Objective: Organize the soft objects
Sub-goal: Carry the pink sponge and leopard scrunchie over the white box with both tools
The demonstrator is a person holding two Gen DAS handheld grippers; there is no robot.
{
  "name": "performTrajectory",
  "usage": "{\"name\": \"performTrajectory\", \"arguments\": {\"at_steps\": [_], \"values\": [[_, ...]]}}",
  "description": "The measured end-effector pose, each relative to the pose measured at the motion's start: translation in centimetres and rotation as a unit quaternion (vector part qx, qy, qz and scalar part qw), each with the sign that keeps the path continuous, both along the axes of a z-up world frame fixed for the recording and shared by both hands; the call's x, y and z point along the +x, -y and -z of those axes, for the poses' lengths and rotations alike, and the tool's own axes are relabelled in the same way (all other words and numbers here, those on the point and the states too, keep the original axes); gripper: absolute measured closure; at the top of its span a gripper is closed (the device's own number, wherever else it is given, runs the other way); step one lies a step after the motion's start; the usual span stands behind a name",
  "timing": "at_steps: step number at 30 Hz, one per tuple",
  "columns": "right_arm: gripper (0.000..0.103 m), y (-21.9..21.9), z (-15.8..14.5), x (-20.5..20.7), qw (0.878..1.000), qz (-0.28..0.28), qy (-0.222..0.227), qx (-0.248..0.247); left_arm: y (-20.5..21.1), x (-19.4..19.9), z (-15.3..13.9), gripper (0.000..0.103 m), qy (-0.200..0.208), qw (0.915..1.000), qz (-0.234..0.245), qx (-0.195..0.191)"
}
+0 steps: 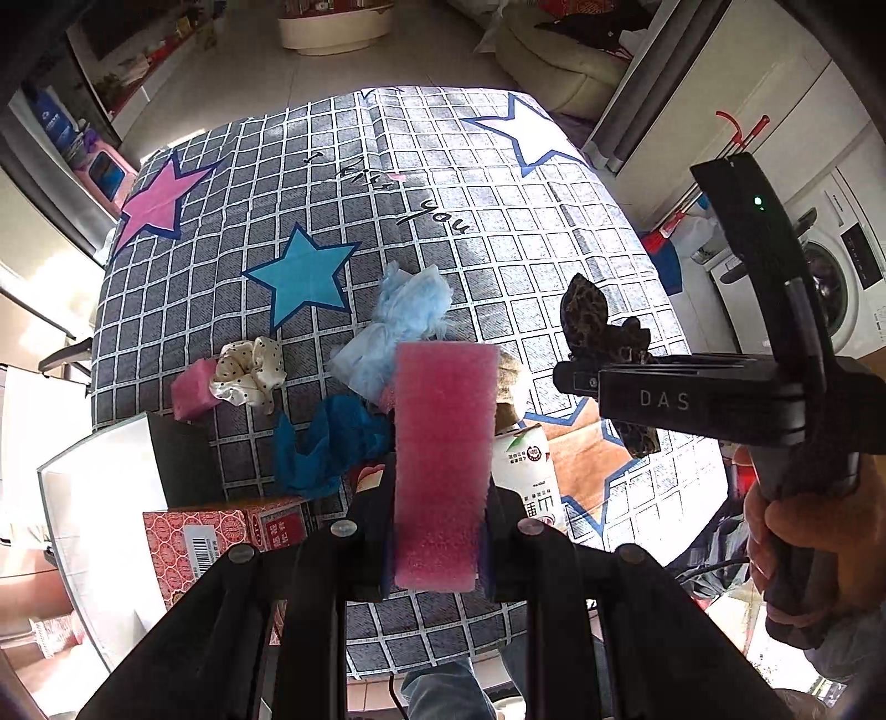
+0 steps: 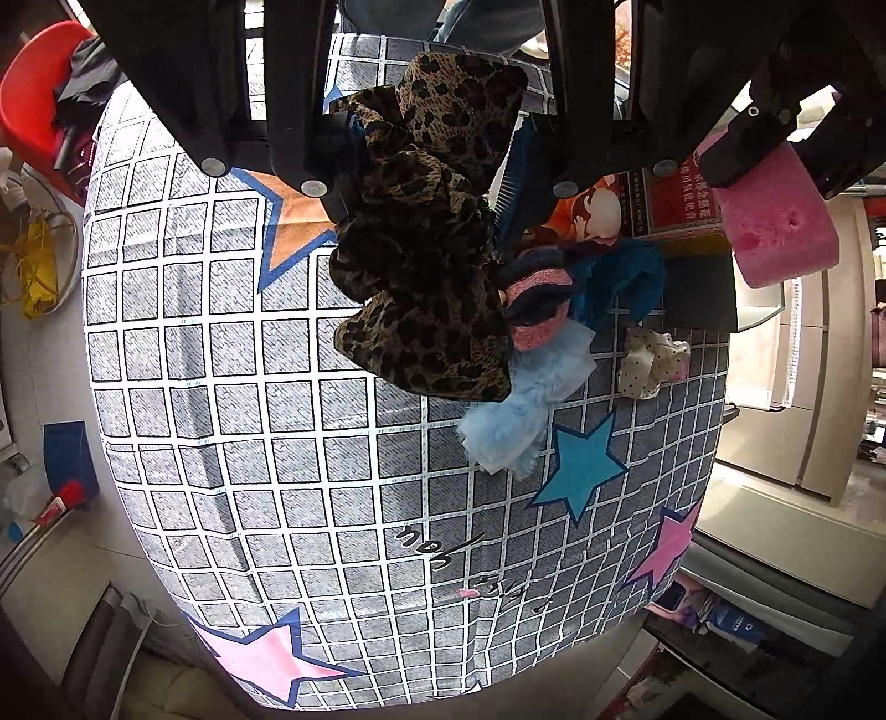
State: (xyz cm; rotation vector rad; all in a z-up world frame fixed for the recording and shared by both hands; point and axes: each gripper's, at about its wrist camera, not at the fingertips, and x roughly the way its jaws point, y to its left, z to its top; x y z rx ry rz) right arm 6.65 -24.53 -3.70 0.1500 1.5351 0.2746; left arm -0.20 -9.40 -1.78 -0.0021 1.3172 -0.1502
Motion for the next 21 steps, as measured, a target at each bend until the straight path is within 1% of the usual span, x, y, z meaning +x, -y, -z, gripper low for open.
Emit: {"name": "performTrajectory", "arguments": {"at_steps": [4,10,17,21], "values": [[0.062,-3.0,-1.6,-0.3,1.000,-0.019,0.016,0.009,-2.3,-2.5,-1.2,0.079,0.014,0.9997,-0.022,0.003],[0.062,-8.2,-3.5,-1.4,0.997,-0.066,0.035,0.019,-7.5,-6.0,-2.7,0.079,0.033,0.9955,-0.089,0.005],[0.062,-14.8,-5.1,-3.6,0.990,-0.131,0.047,0.033,-13.7,-9.9,-3.4,0.079,0.049,0.9832,-0.175,0.016],[0.062,-18.5,-5.9,-4.9,0.983,-0.172,0.053,0.042,-16.6,-12.4,-3.3,0.079,0.052,0.9749,-0.214,0.032]]}}
